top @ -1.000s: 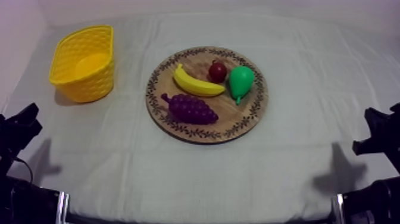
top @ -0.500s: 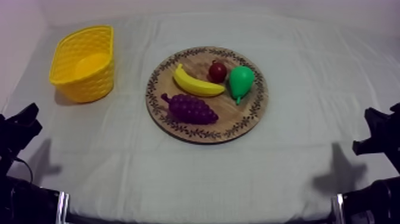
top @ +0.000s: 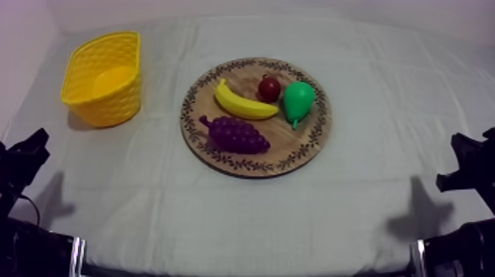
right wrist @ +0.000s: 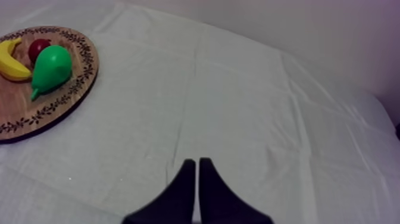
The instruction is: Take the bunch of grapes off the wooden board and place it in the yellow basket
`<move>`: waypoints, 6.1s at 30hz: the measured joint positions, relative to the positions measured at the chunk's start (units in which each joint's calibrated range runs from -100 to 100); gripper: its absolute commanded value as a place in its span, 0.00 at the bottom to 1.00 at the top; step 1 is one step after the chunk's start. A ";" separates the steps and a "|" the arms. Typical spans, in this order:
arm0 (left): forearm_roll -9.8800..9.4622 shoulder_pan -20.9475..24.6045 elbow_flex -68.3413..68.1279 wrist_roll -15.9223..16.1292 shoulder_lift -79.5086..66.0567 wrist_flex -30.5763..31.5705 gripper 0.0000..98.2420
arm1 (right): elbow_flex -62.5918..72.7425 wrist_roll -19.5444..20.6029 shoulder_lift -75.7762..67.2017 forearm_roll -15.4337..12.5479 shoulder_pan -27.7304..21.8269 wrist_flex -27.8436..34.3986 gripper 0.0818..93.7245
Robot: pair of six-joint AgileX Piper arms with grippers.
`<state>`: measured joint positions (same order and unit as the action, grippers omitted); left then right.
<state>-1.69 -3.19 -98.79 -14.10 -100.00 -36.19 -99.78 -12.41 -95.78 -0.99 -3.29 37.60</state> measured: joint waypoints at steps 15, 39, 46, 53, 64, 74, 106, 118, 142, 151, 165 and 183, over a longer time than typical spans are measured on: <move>0.39 -3.74 17.26 5.85 14.16 -0.56 0.00 | 0.00 0.00 0.00 0.00 0.00 0.00 0.00; -2.92 -16.57 62.89 12.10 65.83 0.72 0.00 | 0.00 0.00 0.00 0.00 0.00 -0.01 0.00; -2.77 -20.15 72.96 13.60 80.58 -0.41 0.00 | 0.00 0.00 0.00 0.00 0.00 -0.01 0.00; -2.43 -23.17 82.24 15.22 92.56 -4.27 0.00 | 0.00 0.00 0.00 0.00 0.00 -0.01 0.00; -1.92 -25.28 86.06 16.28 103.22 -4.86 0.00 | 0.00 0.00 0.00 0.00 0.00 0.07 0.00; 1.69 -25.11 87.22 22.89 105.69 -10.47 0.00 | 0.00 0.00 0.00 0.00 0.00 -0.01 0.00; 0.56 -26.34 81.68 37.58 106.75 -25.94 0.92 | 0.00 0.00 0.00 0.00 0.00 -0.01 0.00; 0.55 -27.00 78.83 36.08 107.89 -23.15 0.94 | 0.00 0.00 0.00 0.00 0.00 -0.01 0.00; 1.21 -28.58 75.65 35.37 120.61 -11.51 0.93 | 0.00 0.00 0.00 0.00 0.00 -0.01 0.00; 0.87 -30.24 79.91 34.60 126.09 -13.56 0.93 | 0.00 0.00 0.00 0.00 0.00 -0.01 0.00; -1.43 -32.45 93.39 31.59 136.32 -26.40 0.97 | 0.00 0.00 0.00 0.00 0.00 0.00 0.00; -1.88 -32.22 95.30 29.18 138.18 -27.68 0.85 | 0.00 0.00 0.00 0.00 0.00 0.00 0.00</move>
<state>-3.57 -35.41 -3.50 15.08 38.18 -63.87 -99.78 -12.41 -95.78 -0.99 -3.29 37.60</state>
